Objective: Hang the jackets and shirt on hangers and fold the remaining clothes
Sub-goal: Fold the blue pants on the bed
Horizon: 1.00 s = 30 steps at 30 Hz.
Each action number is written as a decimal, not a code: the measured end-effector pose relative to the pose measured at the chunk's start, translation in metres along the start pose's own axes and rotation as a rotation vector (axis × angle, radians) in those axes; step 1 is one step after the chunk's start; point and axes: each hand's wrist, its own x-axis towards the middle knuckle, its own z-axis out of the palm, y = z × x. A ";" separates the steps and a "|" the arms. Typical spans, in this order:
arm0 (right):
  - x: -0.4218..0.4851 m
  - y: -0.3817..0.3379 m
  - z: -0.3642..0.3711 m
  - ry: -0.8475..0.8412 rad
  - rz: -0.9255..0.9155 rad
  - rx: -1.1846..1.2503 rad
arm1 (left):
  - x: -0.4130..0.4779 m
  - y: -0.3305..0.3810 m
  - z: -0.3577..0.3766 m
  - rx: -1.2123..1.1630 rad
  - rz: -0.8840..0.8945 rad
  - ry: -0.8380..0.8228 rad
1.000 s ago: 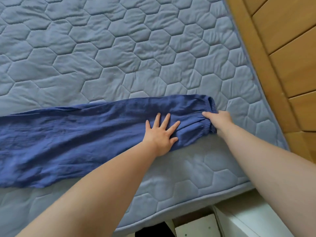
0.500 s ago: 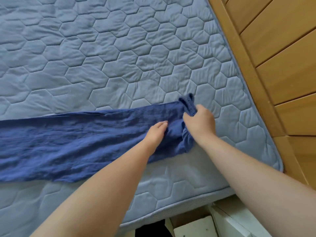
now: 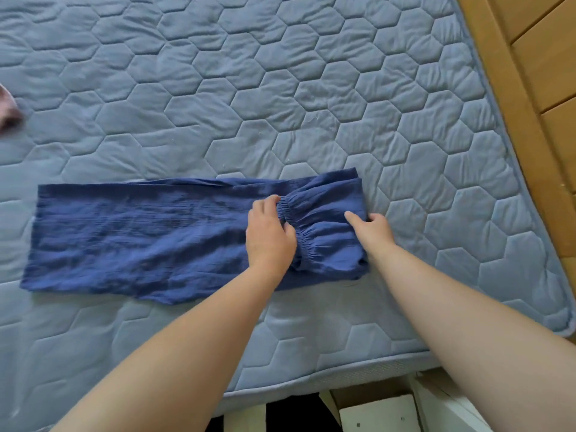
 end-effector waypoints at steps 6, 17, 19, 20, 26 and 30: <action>0.015 0.000 0.005 -0.060 0.027 0.092 | 0.003 0.006 0.022 -0.303 -0.156 -0.582; -0.098 -0.054 0.054 0.008 -0.485 -0.243 | 0.011 -0.036 -0.053 -0.870 -0.702 -0.467; -0.126 -0.061 0.079 -0.232 -0.533 -0.141 | 0.011 -0.057 -0.075 -1.011 -0.833 -0.423; -0.137 -0.063 0.090 -0.347 -0.520 -0.079 | 0.010 -0.067 -0.085 -1.051 -0.871 -0.376; -0.124 -0.047 0.108 -0.209 -0.443 -0.140 | 0.003 -0.108 -0.115 -1.128 -0.863 -0.289; -0.093 -0.031 0.116 -0.125 -0.213 -0.132 | -0.001 -0.108 -0.118 -0.264 -0.429 0.054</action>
